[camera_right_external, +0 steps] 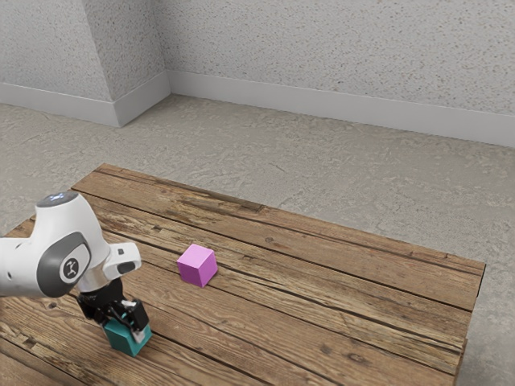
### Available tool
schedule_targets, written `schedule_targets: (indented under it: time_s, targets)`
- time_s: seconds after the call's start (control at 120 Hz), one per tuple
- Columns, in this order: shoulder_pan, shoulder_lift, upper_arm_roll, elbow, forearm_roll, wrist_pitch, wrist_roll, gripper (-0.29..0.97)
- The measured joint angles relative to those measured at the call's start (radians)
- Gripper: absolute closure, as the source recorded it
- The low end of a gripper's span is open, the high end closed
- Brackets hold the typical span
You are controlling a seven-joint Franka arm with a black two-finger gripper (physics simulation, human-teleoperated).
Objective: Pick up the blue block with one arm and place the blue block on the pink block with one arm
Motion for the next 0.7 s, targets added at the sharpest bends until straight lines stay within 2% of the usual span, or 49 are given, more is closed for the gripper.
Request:
schedule_targets:
  time_s: [0.7]
  targets:
    - [0.012, -0.017, 0.0, 0.046, 0.142, -0.066, -0.037, 0.34]
